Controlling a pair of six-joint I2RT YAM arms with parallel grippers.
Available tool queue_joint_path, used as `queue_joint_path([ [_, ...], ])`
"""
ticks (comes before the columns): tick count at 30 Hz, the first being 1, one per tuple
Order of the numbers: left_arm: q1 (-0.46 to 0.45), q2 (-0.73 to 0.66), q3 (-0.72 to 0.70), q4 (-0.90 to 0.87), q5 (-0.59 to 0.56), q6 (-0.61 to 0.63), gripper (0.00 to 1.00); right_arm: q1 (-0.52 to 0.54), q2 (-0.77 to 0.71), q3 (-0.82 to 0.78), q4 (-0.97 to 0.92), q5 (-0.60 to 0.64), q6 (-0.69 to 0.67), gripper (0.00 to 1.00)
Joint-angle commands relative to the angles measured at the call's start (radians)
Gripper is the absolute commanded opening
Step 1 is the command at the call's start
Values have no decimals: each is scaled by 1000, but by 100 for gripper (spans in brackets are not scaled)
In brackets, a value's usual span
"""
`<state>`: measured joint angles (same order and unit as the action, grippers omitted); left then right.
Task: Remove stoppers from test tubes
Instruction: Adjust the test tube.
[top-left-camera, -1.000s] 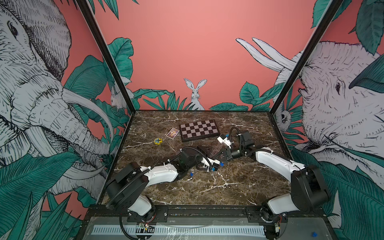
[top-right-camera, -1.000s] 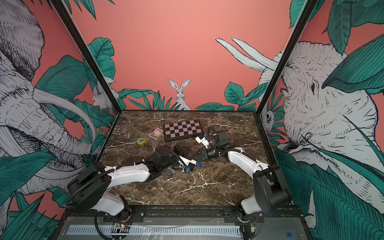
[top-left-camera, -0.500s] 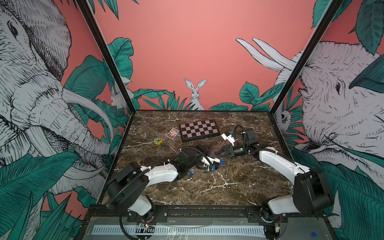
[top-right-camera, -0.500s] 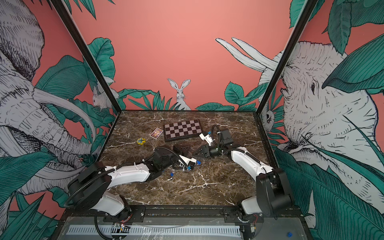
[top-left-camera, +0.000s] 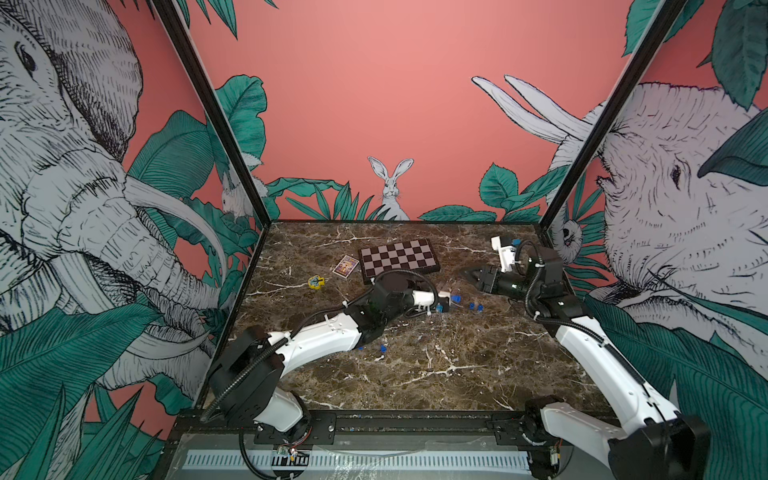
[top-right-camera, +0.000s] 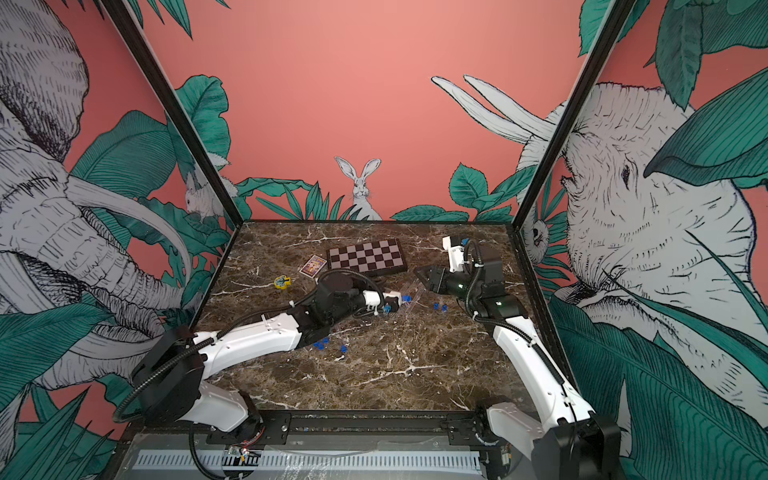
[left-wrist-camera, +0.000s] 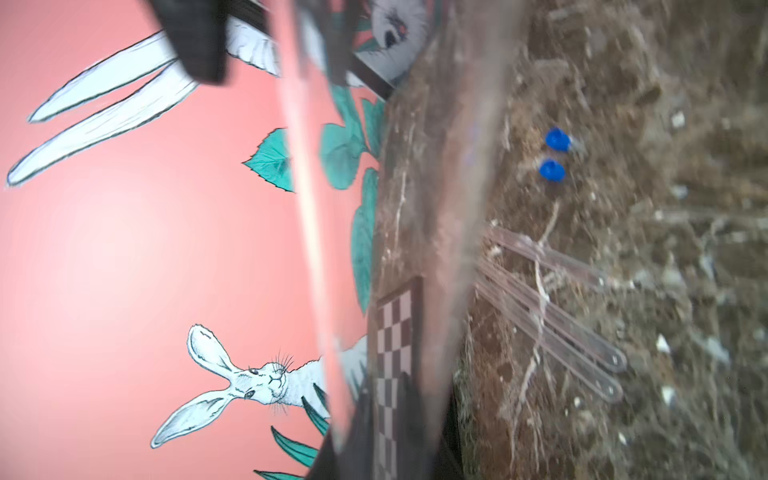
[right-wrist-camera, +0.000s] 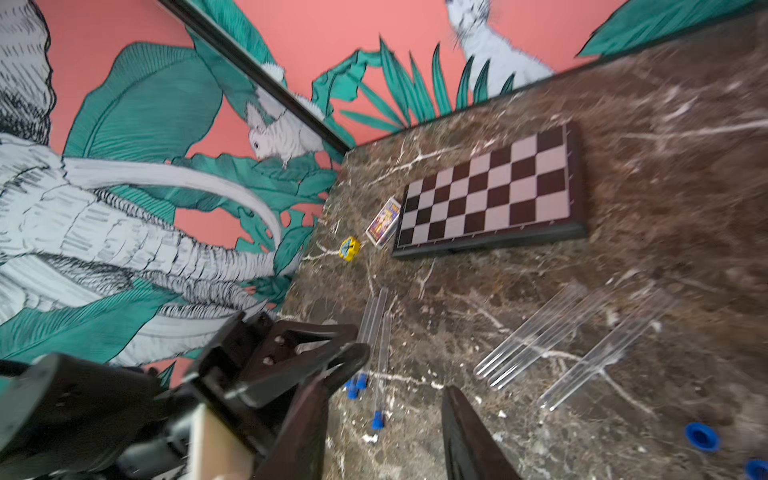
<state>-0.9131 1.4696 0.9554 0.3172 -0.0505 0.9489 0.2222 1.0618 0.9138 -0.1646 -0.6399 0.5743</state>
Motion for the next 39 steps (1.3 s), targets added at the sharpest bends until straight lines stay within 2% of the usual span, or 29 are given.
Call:
queue_joint_path([
  [1,-6,-24,120,-276,88,-363,6,-2,-36,14,42,163,3,44],
  [6,-5,53,298,-475,190,-605,4,-1,-131,-7,87,292,26,44],
  [10,-5,120,398,-565,242,-721,3,-2,-186,-6,80,353,19,46],
  [14,4,169,456,-581,284,-813,0,-1,-194,13,83,319,29,48],
  [20,46,188,471,-519,340,-944,0,-1,-163,32,48,242,29,53],
  [26,56,215,508,-527,378,-983,0,6,-103,24,76,146,58,55],
  [30,57,232,519,-536,377,-987,0,47,-55,49,48,100,18,56],
  [39,57,259,545,-546,392,-1009,0,119,6,97,22,123,-46,57],
])
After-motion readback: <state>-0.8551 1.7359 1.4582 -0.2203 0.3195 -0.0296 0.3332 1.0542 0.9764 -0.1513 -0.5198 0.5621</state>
